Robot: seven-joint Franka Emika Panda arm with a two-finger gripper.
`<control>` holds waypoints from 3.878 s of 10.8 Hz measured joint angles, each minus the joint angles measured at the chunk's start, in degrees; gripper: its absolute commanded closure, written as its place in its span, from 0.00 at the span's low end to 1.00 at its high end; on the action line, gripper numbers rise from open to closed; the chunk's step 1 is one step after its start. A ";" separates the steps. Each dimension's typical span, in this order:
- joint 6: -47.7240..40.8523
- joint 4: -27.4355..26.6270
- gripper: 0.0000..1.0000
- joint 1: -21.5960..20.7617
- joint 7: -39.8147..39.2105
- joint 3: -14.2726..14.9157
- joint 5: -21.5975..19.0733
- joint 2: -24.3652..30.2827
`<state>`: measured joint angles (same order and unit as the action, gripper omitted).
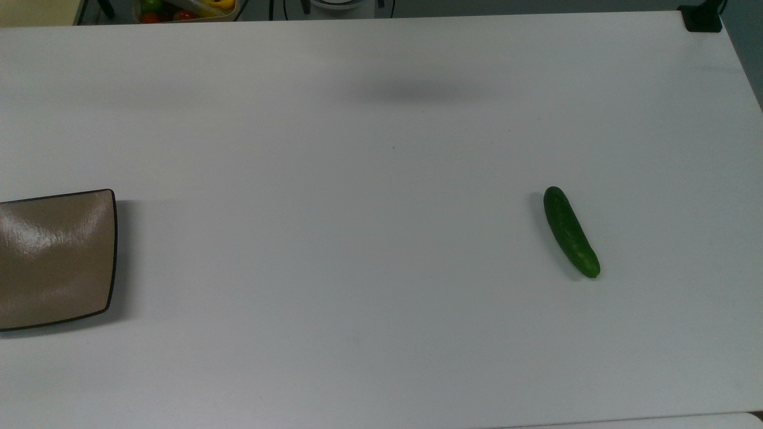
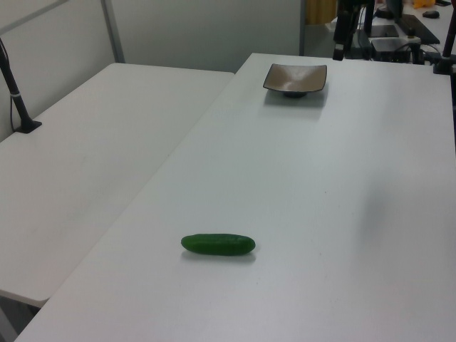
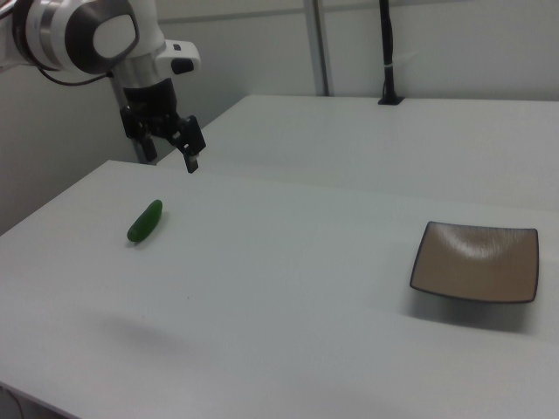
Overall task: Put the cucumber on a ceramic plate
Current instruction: 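Move the gripper from its start pose toward the green cucumber, then lower the open gripper over the cucumber and close on its middle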
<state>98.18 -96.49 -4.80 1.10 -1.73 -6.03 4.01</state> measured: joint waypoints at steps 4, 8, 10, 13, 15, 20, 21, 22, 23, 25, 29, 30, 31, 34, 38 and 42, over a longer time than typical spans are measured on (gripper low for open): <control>0.18 -0.28 0.00 0.00 -0.64 0.00 0.62 -0.27; 0.18 -0.30 0.00 -0.03 -0.64 -0.02 0.61 -0.27; 0.18 -0.31 0.00 -0.24 -0.64 -0.14 0.61 -0.27; 0.18 -0.40 0.00 -2.64 -0.64 -0.52 0.61 -0.88; 0.90 1.03 0.00 -5.69 -0.49 -0.68 0.57 -2.45; 13.60 7.79 0.00 -16.46 10.60 -0.95 1.55 -14.35; 17.59 8.09 0.00 -18.43 12.38 -0.99 3.16 -16.86; 21.88 8.23 0.00 -20.25 14.21 -1.01 4.75 -19.33; 25.90 8.37 0.00 -21.73 15.83 -1.03 6.11 -21.66; 31.62 9.11 0.00 -23.71 17.47 -1.04 8.24 -26.01; 39.65 12.46 0.00 -25.94 17.64 -1.05 12.21 -35.62; 41.30 12.67 0.00 -26.38 17.67 -1.05 13.26 -37.56; 42.70 12.88 0.00 -26.63 17.68 -1.05 14.19 -39.35; 44.53 14.87 0.00 -27.20 17.68 -1.04 14.92 -43.40; 44.53 17.27 0.00 -27.60 18.68 -1.04 16.14 -46.29; 44.57 17.69 0.27 -28.25 23.96 -1.04 21.97 -47.20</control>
<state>142.75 -78.80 -33.06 25.06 -2.77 15.93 -43.19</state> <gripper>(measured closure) 0.053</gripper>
